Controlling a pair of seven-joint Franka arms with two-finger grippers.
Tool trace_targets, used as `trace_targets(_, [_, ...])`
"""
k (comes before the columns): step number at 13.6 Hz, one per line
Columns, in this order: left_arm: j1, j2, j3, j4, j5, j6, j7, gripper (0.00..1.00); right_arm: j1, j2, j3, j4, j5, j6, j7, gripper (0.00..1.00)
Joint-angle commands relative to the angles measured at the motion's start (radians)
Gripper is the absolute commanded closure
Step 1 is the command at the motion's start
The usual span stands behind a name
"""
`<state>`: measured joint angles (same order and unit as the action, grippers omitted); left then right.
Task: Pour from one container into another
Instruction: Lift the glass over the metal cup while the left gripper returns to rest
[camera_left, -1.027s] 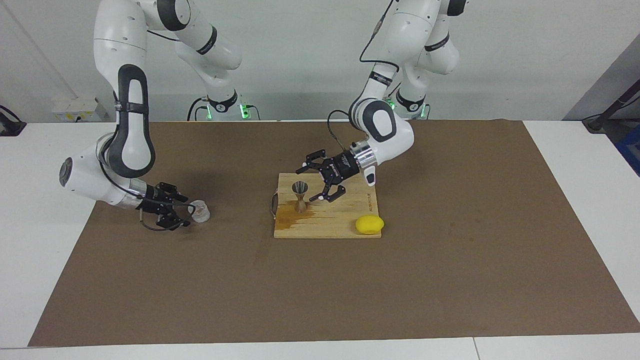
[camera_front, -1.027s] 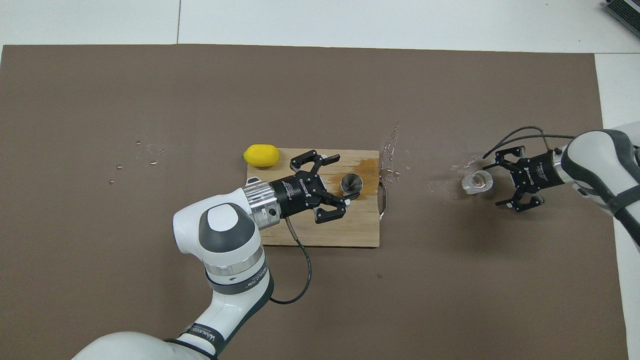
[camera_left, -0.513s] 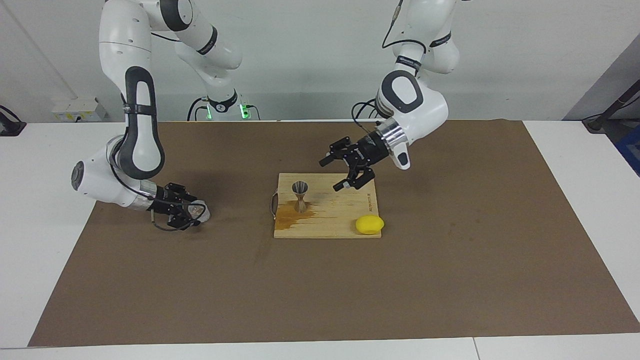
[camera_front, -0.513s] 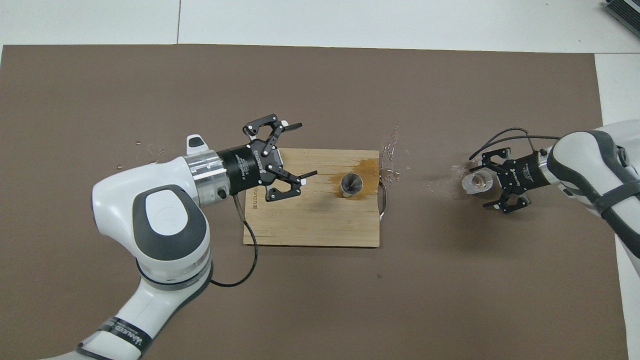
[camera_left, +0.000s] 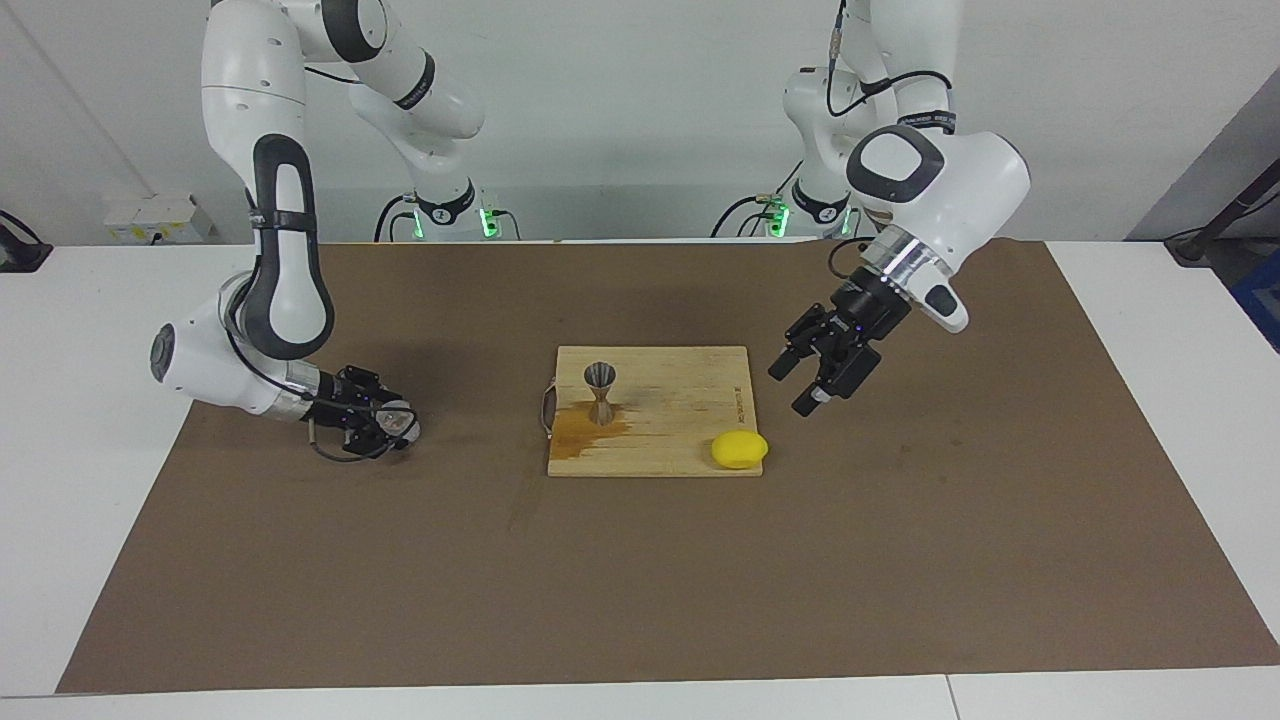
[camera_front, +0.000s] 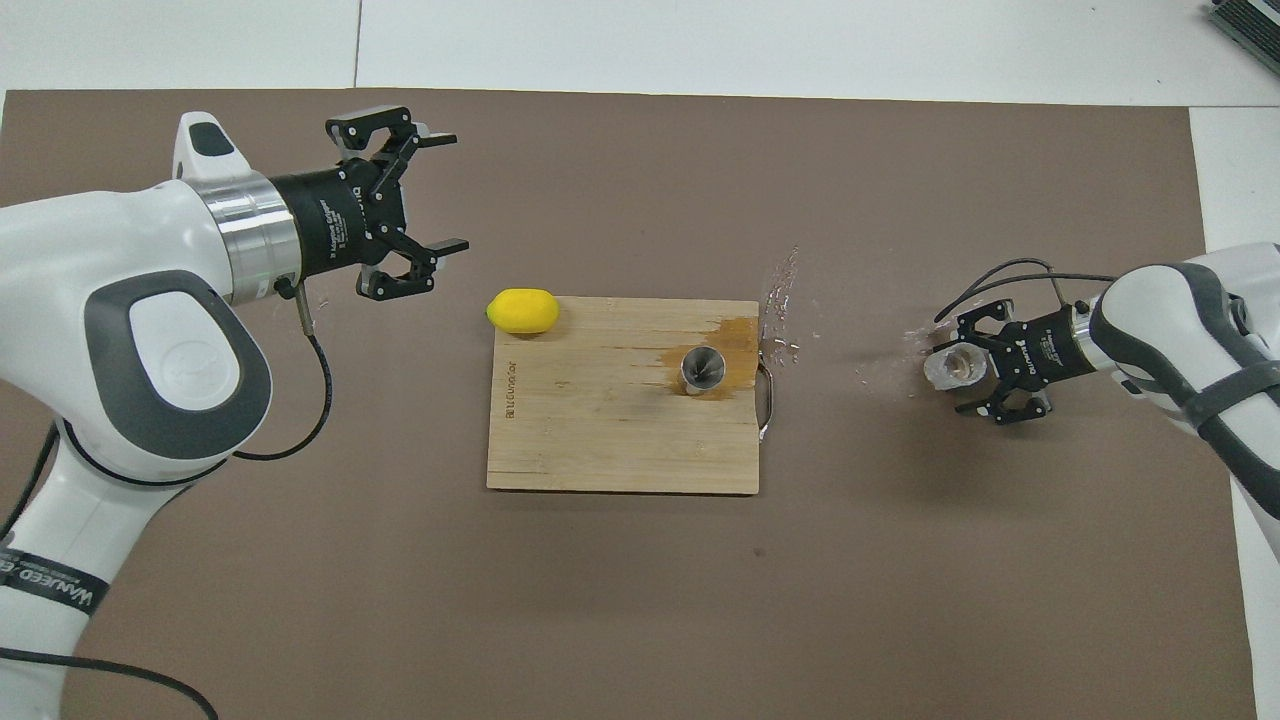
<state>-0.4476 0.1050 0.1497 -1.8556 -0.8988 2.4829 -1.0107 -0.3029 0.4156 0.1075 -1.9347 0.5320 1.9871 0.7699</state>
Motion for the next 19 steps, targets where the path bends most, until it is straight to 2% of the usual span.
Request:
trace_targets(1, [0.024,0.039,0.016,0.079,0.163,-0.009,-0.016,0.0,-0.012,-0.021,0.004,-0.024,0.063,0.006,-0.027,1.0])
trace_targets(3, [0.032,0.013,0.053,0.078,0.247,-0.021,-0.011,0.0,-0.019,-0.024,0.003,-0.024,0.094,0.004,-0.027,1.0])
trace_targets(5, [0.065,-0.024,0.097,0.079,0.303,-0.116,-0.003,0.0,-0.01,-0.035,0.003,-0.021,0.095,-0.01,-0.02,1.0])
trace_targets(7, [0.102,-0.051,0.125,0.079,0.394,-0.159,0.055,0.0,0.007,-0.069,0.006,-0.02,0.095,-0.014,0.021,1.0])
trace_targets(11, [0.148,-0.064,0.126,0.069,0.495,-0.223,0.23,0.0,0.135,-0.148,0.004,-0.02,0.094,-0.002,0.242,1.0])
trace_targets(15, [0.174,-0.094,0.126,0.033,0.619,-0.33,0.427,0.0,0.244,-0.17,0.001,0.02,0.085,0.006,0.429,1.0])
trace_targets(17, [0.226,-0.105,0.104,0.039,0.714,-0.441,0.586,0.0,0.289,-0.17,0.001,0.045,0.071,0.028,0.506,1.0])
trace_targets(19, [0.343,-0.111,-0.012,0.042,0.755,-0.527,0.789,0.0,0.341,-0.17,-0.002,0.051,0.047,0.062,0.581,1.0])
